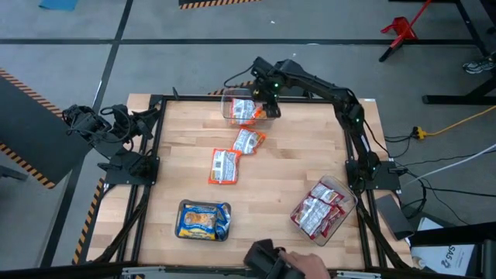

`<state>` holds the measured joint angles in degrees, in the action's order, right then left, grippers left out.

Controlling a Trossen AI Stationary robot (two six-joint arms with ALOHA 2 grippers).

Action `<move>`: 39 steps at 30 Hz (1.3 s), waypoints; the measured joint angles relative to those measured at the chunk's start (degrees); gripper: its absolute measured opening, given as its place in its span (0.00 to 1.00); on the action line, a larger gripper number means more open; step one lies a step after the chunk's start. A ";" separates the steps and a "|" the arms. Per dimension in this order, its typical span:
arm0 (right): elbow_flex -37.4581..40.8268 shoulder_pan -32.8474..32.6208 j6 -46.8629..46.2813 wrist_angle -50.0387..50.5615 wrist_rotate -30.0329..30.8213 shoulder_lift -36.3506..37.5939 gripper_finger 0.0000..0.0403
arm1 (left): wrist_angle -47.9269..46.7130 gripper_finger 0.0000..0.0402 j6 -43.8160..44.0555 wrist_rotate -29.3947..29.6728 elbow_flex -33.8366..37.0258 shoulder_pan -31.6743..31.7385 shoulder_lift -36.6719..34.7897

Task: Sort Maruchan noodles
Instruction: Adjust the orange noodle pack in the top transparent bin

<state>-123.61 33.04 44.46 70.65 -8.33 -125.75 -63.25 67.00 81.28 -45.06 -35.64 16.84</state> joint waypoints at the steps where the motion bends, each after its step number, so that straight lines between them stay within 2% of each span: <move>1: 0.00 -0.47 1.21 -0.49 0.30 0.00 0.44 | -0.23 0.37 0.03 0.00 0.00 0.00 0.01; 9: 0.02 -3.21 2.91 -1.03 3.43 0.00 0.47 | -0.42 0.37 0.05 0.02 0.00 0.00 0.02; 12: 0.02 -3.09 2.21 0.10 4.85 0.00 0.54 | -0.62 0.37 -0.02 0.02 -0.02 0.00 0.00; 17: 0.04 -3.02 1.20 0.14 7.49 0.00 0.70 | -0.62 0.37 -0.04 0.02 -0.02 0.00 0.02; 20: 0.12 -3.02 1.84 -0.29 7.27 -0.01 0.78 | -0.62 0.37 -0.06 0.04 0.00 0.00 0.00; 25: 4.90 -3.04 4.90 -3.56 5.94 -0.88 0.79 | -0.62 0.37 -0.02 -0.06 0.00 0.00 0.00; 27: 7.27 -3.10 5.37 -6.14 7.70 -0.98 0.77 | -0.62 0.37 -0.04 -0.37 0.00 0.00 0.02; 29: 8.76 -3.10 4.23 -7.82 12.33 -0.98 0.73 | -0.62 0.37 -0.02 -0.39 0.00 0.00 0.02; 32: 9.73 -3.07 4.00 -9.41 15.27 -0.98 0.61 | -0.62 0.37 -0.02 -0.37 0.00 0.00 0.02; 35: 9.35 -3.02 3.95 -9.57 15.38 -0.98 0.42 | -0.64 0.37 -0.02 -0.02 -0.02 0.00 0.02; 39: 9.29 -3.02 3.04 -9.33 15.05 -0.97 0.13 | -0.67 0.37 -0.04 0.22 0.00 0.00 0.02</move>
<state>-114.32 30.02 47.50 61.32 6.72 -126.72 -63.92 66.96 81.49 -45.06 -35.64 16.86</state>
